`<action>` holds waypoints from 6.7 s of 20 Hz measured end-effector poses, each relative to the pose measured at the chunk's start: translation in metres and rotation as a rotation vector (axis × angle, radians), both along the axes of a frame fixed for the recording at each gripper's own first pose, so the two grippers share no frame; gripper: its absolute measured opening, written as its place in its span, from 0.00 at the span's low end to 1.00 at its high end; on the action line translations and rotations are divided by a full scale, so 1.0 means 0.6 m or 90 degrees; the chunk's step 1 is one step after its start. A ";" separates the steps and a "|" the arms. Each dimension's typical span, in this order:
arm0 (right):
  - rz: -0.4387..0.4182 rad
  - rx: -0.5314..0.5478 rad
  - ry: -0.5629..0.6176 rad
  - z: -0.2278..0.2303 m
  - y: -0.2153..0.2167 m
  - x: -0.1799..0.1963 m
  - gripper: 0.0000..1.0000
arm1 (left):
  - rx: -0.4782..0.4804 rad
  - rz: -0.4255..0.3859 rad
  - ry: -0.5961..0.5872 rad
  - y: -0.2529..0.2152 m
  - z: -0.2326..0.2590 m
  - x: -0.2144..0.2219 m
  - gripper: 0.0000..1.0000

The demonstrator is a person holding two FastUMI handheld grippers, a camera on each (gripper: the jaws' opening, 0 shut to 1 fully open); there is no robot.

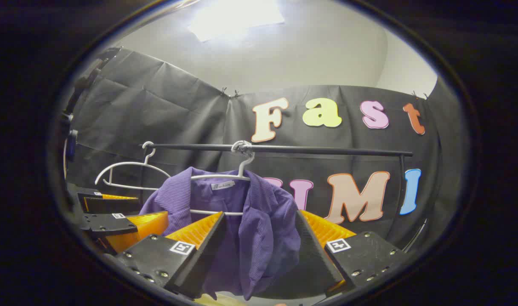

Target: Grasp the clothes on the hanger with both hands and then place them into the laundry hamper below.

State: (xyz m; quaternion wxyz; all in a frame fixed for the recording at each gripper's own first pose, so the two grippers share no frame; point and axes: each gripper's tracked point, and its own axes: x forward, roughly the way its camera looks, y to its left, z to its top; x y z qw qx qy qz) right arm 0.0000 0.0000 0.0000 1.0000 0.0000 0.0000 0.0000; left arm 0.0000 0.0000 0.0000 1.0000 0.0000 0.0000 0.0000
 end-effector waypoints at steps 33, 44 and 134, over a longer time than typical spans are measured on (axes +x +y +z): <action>0.068 0.022 0.038 -0.094 0.026 0.160 0.97 | -0.005 0.019 0.027 0.003 -0.006 0.062 0.02; 0.086 0.020 0.091 -0.169 0.057 0.227 0.94 | 0.032 0.058 -0.018 0.032 0.047 0.040 0.02; -0.255 -0.124 0.139 -0.189 -0.314 0.293 0.07 | 0.028 0.043 0.015 0.076 -0.109 0.099 0.02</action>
